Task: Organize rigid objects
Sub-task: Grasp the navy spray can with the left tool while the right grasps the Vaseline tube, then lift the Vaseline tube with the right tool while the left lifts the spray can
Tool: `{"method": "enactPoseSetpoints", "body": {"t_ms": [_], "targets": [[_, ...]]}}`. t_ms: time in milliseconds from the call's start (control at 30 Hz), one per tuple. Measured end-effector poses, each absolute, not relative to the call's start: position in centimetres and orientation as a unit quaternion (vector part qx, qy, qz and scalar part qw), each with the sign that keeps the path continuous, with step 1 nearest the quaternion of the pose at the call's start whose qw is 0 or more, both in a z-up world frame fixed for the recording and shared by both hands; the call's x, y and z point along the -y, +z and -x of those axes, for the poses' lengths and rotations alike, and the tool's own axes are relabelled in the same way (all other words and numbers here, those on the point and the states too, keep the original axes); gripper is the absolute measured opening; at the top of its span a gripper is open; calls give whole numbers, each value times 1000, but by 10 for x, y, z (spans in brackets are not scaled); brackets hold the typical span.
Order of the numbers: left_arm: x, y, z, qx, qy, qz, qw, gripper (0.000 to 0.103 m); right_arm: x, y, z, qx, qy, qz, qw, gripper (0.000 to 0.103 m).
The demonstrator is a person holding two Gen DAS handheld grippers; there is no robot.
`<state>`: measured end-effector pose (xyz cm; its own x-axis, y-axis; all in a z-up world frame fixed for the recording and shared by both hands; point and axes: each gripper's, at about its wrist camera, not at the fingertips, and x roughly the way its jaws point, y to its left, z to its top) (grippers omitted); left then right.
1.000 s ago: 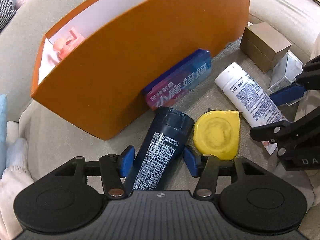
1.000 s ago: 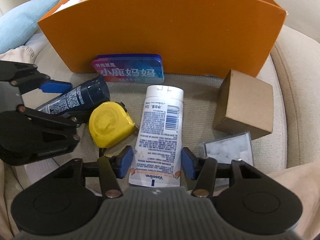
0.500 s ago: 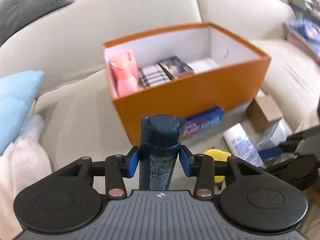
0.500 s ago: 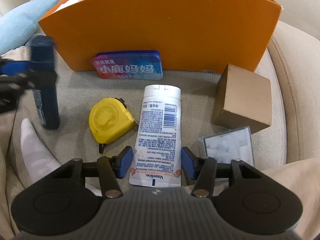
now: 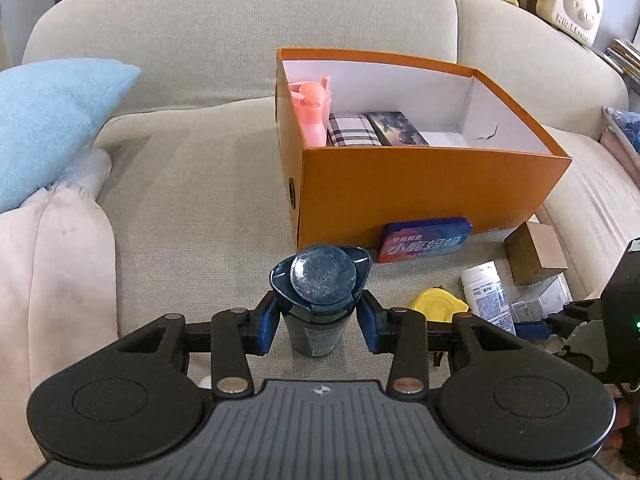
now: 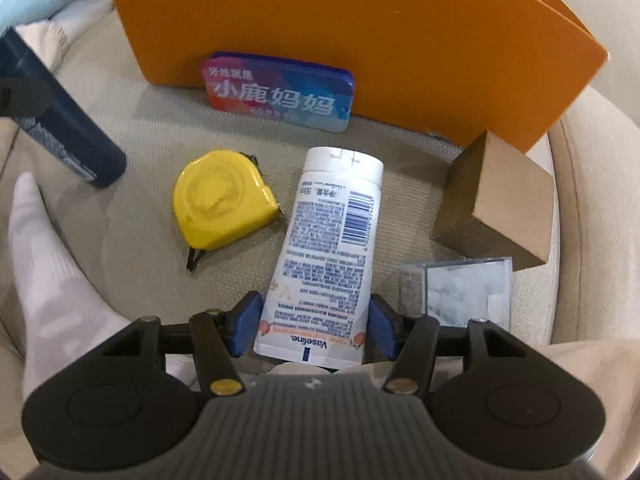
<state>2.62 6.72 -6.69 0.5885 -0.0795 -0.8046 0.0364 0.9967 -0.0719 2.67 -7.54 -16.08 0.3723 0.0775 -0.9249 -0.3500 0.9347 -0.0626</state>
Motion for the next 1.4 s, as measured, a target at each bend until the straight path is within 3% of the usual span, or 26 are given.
{"method": "enactPoseSetpoints", "body": {"t_ms": [300,667,700,733,767,1033,1133,1200,1267,1400], "targets": [[-67,-68,-24,-447,-35,24,893,47,73,-145,-16,-536,123,134,824,57],[-69,-66,-24,-447,-38,30,893,47,83,-75,-3,-474,134,81,866,55],[-69,-66,-24,-447,-38,29,893,47,82,-73,-3,-469,131,75,870,38],[-69,-66,-24,-447,-38,28,893,47,81,-72,-4,-465,122,74,874,0],[-68,-66,-24,-447,-39,27,894,47,81,-74,-12,-463,119,69,875,5],[-68,-66,-23,-448,-39,28,893,47,83,-88,-27,-494,118,41,860,10],[-67,-66,-22,-448,-39,25,893,47,82,-93,-14,-507,133,44,851,38],[-67,-66,-22,-449,-38,26,893,47,76,-94,-4,-507,147,62,847,41],[-68,-65,-21,-449,-37,30,892,47,67,-96,4,-506,157,88,844,54],[-71,-65,-20,-451,-37,39,891,47,45,-108,20,-505,184,157,828,60]]}}
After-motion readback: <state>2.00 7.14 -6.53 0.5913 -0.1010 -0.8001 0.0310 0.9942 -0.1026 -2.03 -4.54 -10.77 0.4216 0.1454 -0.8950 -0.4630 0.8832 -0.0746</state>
